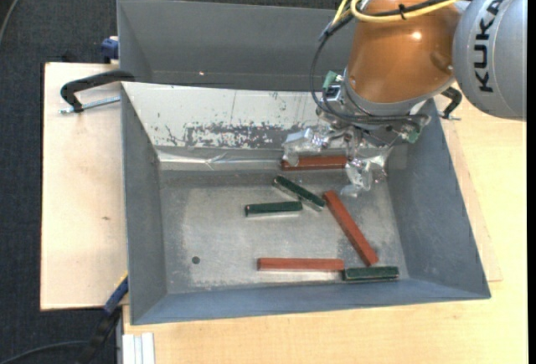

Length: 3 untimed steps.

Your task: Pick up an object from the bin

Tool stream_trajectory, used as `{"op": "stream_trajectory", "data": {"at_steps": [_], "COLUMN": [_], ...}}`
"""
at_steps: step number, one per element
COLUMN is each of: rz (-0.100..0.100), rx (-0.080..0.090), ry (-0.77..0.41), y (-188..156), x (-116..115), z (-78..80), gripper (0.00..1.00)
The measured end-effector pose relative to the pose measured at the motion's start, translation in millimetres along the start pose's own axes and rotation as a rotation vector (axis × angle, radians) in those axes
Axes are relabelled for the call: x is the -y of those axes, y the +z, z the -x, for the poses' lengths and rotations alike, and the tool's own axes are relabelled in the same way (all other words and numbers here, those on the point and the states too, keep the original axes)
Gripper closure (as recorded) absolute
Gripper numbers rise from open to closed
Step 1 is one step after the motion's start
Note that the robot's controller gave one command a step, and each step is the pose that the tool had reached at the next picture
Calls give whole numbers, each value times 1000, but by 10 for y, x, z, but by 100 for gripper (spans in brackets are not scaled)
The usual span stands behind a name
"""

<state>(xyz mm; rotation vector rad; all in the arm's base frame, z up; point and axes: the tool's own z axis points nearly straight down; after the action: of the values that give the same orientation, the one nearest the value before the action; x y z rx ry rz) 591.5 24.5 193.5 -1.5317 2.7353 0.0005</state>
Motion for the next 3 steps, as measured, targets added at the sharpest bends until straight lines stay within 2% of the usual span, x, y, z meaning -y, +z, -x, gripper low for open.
{"op": "stream_trajectory", "data": {"at_steps": [1, 2, 3], "rz": [7, 5, 2], "rx": [-5, -5, -4], "ry": [101, 440, 440], "y": [862, 1239, 1226], "x": [-30, -239, -222], "z": [228, 465, 459], "gripper": [0, 0, 100]}}
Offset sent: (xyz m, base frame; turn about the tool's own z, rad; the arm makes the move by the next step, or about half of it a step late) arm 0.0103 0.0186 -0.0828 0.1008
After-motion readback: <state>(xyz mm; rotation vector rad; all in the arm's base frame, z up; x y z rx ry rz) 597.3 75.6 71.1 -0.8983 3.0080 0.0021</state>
